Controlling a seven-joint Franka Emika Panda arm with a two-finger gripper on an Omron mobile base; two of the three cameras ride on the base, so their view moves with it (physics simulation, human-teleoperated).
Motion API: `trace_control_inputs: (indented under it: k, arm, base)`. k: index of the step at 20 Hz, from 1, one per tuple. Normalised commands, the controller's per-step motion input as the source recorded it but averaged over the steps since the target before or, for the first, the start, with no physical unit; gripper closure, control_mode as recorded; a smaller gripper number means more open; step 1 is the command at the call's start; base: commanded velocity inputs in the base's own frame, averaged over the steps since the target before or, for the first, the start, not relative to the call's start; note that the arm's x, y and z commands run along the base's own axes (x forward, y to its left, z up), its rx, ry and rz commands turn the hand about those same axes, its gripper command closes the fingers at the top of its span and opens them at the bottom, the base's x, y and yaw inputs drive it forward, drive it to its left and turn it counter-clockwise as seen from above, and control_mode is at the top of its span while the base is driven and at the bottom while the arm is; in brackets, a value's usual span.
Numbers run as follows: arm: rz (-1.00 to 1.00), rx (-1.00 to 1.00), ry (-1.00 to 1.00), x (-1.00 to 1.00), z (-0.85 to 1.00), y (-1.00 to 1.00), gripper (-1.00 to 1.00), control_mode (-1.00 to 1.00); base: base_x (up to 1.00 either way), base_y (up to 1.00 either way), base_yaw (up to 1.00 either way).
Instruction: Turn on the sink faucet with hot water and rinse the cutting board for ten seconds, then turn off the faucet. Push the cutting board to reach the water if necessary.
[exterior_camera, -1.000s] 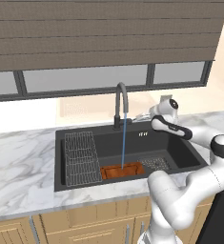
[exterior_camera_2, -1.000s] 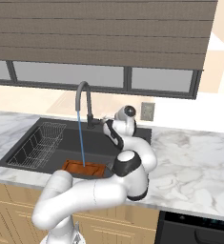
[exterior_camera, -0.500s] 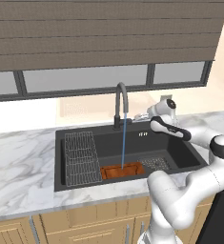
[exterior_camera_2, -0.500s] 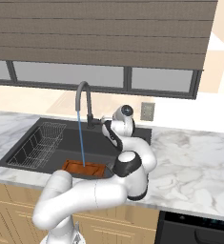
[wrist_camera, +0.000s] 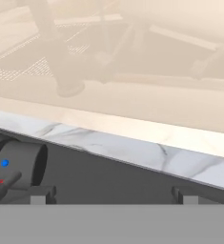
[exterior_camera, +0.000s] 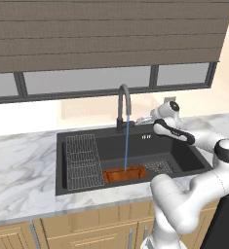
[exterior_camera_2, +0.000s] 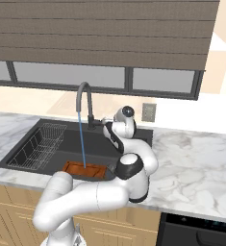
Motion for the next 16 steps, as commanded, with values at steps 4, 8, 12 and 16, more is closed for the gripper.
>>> trace_control_inputs:
  k: [4,8,12,16]
  arm:
    - [0.0,0.0,0.0,0.0,-0.07,0.1,-1.0,-1.0]
    - [0.0,0.0,0.0,0.0,-0.01,0.08,-1.0,-1.0]
    - [0.0,0.0,0.0,0.0,-0.04,0.08,-1.0,-1.0]
    - [0.0,0.0,0.01,-0.01,-0.06,0.04,-1.0,-1.0]
  base:
    - [0.0,0.0,0.0]
    - [0.0,0.0,0.0]
    - [0.0,0.0,0.0]
    - [0.0,0.0,0.0]
